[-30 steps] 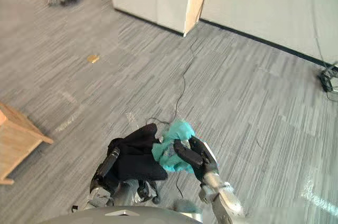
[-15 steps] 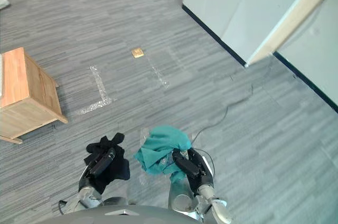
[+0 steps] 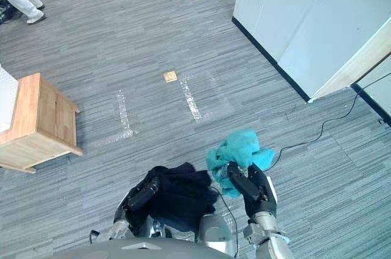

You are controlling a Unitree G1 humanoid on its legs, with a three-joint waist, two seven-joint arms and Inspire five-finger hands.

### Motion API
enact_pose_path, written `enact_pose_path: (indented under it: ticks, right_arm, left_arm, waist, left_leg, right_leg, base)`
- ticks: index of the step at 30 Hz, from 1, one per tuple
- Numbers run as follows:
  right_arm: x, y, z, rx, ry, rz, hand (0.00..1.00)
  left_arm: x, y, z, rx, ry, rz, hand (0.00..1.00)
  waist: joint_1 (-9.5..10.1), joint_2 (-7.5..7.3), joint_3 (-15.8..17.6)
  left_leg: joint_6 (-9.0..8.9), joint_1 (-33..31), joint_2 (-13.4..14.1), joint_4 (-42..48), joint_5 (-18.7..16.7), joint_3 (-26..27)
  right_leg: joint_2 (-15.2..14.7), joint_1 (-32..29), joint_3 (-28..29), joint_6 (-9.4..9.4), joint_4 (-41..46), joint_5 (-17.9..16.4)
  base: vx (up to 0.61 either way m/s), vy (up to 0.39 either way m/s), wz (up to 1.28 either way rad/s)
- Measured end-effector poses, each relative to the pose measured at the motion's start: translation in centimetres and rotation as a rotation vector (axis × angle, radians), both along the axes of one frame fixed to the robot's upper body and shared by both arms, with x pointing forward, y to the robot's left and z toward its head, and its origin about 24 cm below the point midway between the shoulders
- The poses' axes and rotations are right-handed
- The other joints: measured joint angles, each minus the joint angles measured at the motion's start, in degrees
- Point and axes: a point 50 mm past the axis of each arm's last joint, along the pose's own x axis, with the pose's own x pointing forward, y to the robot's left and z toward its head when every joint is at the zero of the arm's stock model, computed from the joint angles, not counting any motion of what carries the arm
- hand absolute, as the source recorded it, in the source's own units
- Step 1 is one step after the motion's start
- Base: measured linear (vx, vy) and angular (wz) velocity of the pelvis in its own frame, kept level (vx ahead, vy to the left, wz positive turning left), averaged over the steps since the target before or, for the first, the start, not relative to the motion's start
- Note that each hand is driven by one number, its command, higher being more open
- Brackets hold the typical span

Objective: Tidy up the quilt and then pick up the clothes from the bed and put them into the laundry hamper

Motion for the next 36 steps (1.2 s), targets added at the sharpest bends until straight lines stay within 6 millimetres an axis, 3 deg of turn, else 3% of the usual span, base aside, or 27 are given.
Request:
enact_pose_path:
  ticks: [2,4,6,7,9,10,11,12,15,17,19,20,22,23,25,26,27,28,30,31,32,33,36]
  right_arm:
    - [-0.2,0.3,-0.4,0.01,0.018,0.016,0.0]
    - [-0.2,0.7,-0.6,0.014,0.028,0.037,0.0]
    - [0.0,1.1,-0.6,0.01,0.03,0.082,0.0]
    - [0.1,1.7,-0.8,0.026,0.036,0.1,0.0]
    - [0.5,2.8,-1.0,0.045,0.036,0.124,0.0]
    - [1.2,3.8,-1.2,0.068,0.032,0.136,0.0]
    - [1.5,4.7,-1.6,0.091,0.037,0.141,0.0]
    - [1.6,5.0,-1.7,0.098,0.042,0.144,0.0]
    - [2.0,5.9,-1.9,0.11,0.049,0.161,0.0]
    - [2.2,6.1,-1.7,0.112,0.035,0.167,0.0]
    - [2.3,6.1,-1.5,0.115,0.022,0.175,0.0]
    - [2.4,6.1,-1.5,0.116,0.02,0.177,0.0]
    - [2.0,6.2,-1.6,0.125,0.027,0.177,0.0]
    - [1.8,6.4,-1.7,0.134,0.033,0.171,0.0]
    - [1.1,6.9,-2.0,0.154,0.046,0.167,0.0]
    - [1.2,6.5,-2.0,0.136,0.048,0.174,0.0]
    - [1.3,5.9,-1.9,0.11,0.048,0.186,0.0]
    - [1.8,5.6,-1.7,0.099,0.037,0.187,0.0]
    - [2.9,5.2,-1.5,0.075,0.018,0.183,0.0]
    - [3.1,5.0,-1.4,0.063,0.012,0.19,0.0]
    - [3.3,4.7,-1.2,0.045,0.009,0.194,0.0]
    - [3.3,4.5,-1.2,0.035,0.01,0.195,0.0]
    - [3.8,4.4,-0.9,-0.002,-0.007,0.21,0.0]
  left_arm:
    - [-0.2,0.1,0.2,0.007,-0.006,0.023,0.0]
    - [-0.3,0.2,0.5,0.012,-0.018,0.039,0.0]
    - [-0.4,0.2,0.6,0.015,-0.03,0.049,0.0]
    - [-0.4,0.4,0.6,0.03,-0.028,0.052,0.0]
    - [-0.4,0.7,0.5,0.073,-0.025,0.045,0.0]
    - [0.0,1.1,0.5,0.107,-0.029,0.039,0.0]
    - [0.2,1.5,0.6,0.151,-0.041,0.006,0.0]
    - [0.2,1.7,0.6,0.168,-0.042,-0.007,0.0]
    - [0.3,2.4,0.6,0.225,-0.039,-0.019,0.0]
    - [0.8,2.7,0.8,0.239,-0.058,-0.016,0.0]
    - [1.6,2.8,1.1,0.251,-0.076,-0.012,0.0]
    - [1.7,2.8,1.1,0.252,-0.077,-0.014,0.0]
    - [1.7,2.7,1.1,0.257,-0.078,-0.04,0.0]
    - [1.5,2.8,1.0,0.263,-0.073,-0.048,0.0]
    - [0.4,3.4,0.7,0.279,-0.041,-0.053,0.0]
    - [0.0,3.2,0.1,0.275,-0.011,-0.056,0.0]
    - [-0.4,2.6,-0.2,0.255,0.011,-0.05,0.0]
    - [-0.9,2.5,-0.4,0.25,0.027,-0.047,0.0]
    - [-0.6,2.2,-0.4,0.232,0.022,-0.05,0.0]
    - [-0.7,1.8,-0.5,0.205,0.024,-0.046,0.0]
    - [-0.8,1.4,-0.5,0.174,0.025,-0.043,0.0]
    - [-0.8,1.3,-0.5,0.166,0.024,-0.049,0.0]
    - [-0.8,1.1,-0.4,0.138,0.025,-0.075,0.0]
  waist:
    - [0.12,-0.12,0.1]
    - [0.19,-0.09,0.0]
    - [1.2,-0.35,-0.5]
    - [2.59,-2.45,-1.9]
    - [3.21,-4.73,-3.5]
    - [2.38,-6.85,-3.7]
    - [1.77,-8.66,-3.6]
    - [1.7,-9.0,-3.6]
    - [1.51,-7.25,-3.2]
    - [1.23,-6.21,-3.4]
    - [-0.04,-5.16,-3.0]
    - [-0.45,-4.93,-2.8]
    - [-1.58,-5.33,-2.5]
    - [-1.48,-5.99,-2.1]
    - [-1.67,-7.56,-3.1]
    - [-1.3,-5.78,-3.9]
    - [-1.23,-2.57,-4.7]
    - [-1.11,-1.58,-4.9]
    - [-1.3,-1.7,-4.3]
    - [-1.21,-0.63,-3.4]
    - [-0.67,-0.15,-2.8]
    - [-0.25,-0.03,-2.7]
    - [0.39,0.07,-2.7]
  left_leg:
    - [-1.07,0.0,-0.2,-15.6,3.9,3.6]
    - [-0.61,0.0,1.1,-23.0,7.6,8.0]
    - [1.54,-0.2,1.8,-24.4,9.9,9.6]
    - [3.54,0.1,0.4,-22.0,11.0,10.3]
    - [9.06,1.5,-2.1,-21.2,11.5,10.9]
    - [9.0,3.1,-4.5,-21.7,9.7,10.0]
    - [9.29,5.9,-6.5,-22.2,8.6,8.6]
    - [9.6,7.4,-7.0,-22.4,7.9,7.9]
    - [9.45,16.6,-7.0,-27.0,6.0,3.5]
    - [8.71,19.9,-6.7,-30.6,6.0,1.2]
    - [7.05,22.5,-5.8,-32.8,5.1,-2.3]
    - [6.57,23.2,-5.6,-33.2,4.8,-3.2]
    - [3.45,26.6,-5.5,-33.6,2.8,-6.1]
    - [2.03,28.7,-5.4,-33.5,1.5,-6.8]
    - [0.31,31.7,-5.1,-31.5,-3.3,-8.0]
    - [-1.21,32.5,-2.1,-29.1,-7.2,-8.5]
    - [-2.09,32.5,1.1,-28.0,-8.4,-8.4]
    - [-2.27,31.2,1.9,-24.9,-7.7,-8.6]
    - [-2.86,23.9,2.9,-9.7,-2.4,-8.2]
    - [-1.73,18.9,5.3,2.9,4.4,-7.2]
    - [-1.74,15.1,7.6,11.7,4.1,-5.7]
    - [-1.33,13.6,7.8,14.0,3.6,-4.9]
    - [-0.05,7.2,7.0,11.6,0.4,-0.1]
  right_leg:
    - [-0.6,3.5,-1.4,0.43,-1.2,-1.6]
    - [-0.6,6.7,-3.0,1.98,-1.3,-4.4]
    - [-0.9,8.8,-3.5,3.18,0.9,-8.5]
    - [-3.0,9.5,-3.7,3.97,2.6,-11.4]
    - [-6.9,5.5,-5.2,5.97,18.4,-13.6]
    - [-10.9,-0.4,-4.7,8.4,33.4,-10.1]
    - [-14.5,-4.2,-5.0,7.68,44.2,-7.7]
    - [-15.4,-5.2,-5.4,7.23,47.3,-8.0]
    - [-14.3,-8.1,-7.4,5.96,46.7,-8.8]
    - [-11.9,-11.9,-7.7,5.83,38.0,-8.9]
    - [-8.1,-15.8,-5.8,8.08,19.9,-7.0]
    - [-7.4,-16.5,-4.6,8.73,15.6,-5.5]
    - [-6.7,-17.7,1.0,11.4,1.9,3.5]
    - [-7.1,-17.3,2.2,11.27,-0.1,6.5]
    - [-8.0,-16.3,3.3,9.14,0.8,10.0]
    - [-6.0,-17.1,2.5,7.96,5.9,13.8]
    - [-3.6,-17.4,0.8,6.94,8.0,10.7]
    - [-2.8,-18.0,-0.1,5.8,9.8,8.7]
    - [-2.8,-16.1,-0.9,4.32,9.8,6.3]
    - [-1.8,-11.8,-1.6,3.47,7.0,5.6]
    - [-0.7,-7.3,-2.2,2.67,4.0,5.1]
    - [-0.5,-5.3,-2.3,2.3,2.9,4.7]
    - [-0.1,1.6,-3.1,1.37,-1.6,2.9]
  base:
    - [0.32,0.013,0.25]
    - [0.38,0.061,0.39]
    - [0.53,0.134,0.24]
    - [0.57,0.148,0.0]
    - [0.66,0.074,0.19]
    - [0.72,0.025,0.7]
    - [0.59,0.02,0.8]
    - [0.48,-0.022,0.73]
    - [0.59,-0.074,0.61]
    - [0.43,-0.097,0.58]
    - [0.42,-0.167,0.68]
    - [0.41,-0.218,0.77]
    - [0.5,-0.328,0.83]
    - [0.52,-0.409,0.71]
    - [0.42,-0.394,0.61]
    - [0.44,-0.438,0.42]
    - [0.44,-0.399,0.2]
    - [0.46,-0.463,0.17]
    - [0.38,-0.426,0.22]
    - [0.33,-0.312,0.2]
    - [0.34,-0.28,0.15]
    - [0.27,-0.22,0.01]
    - [0.33,-0.24,0.01]
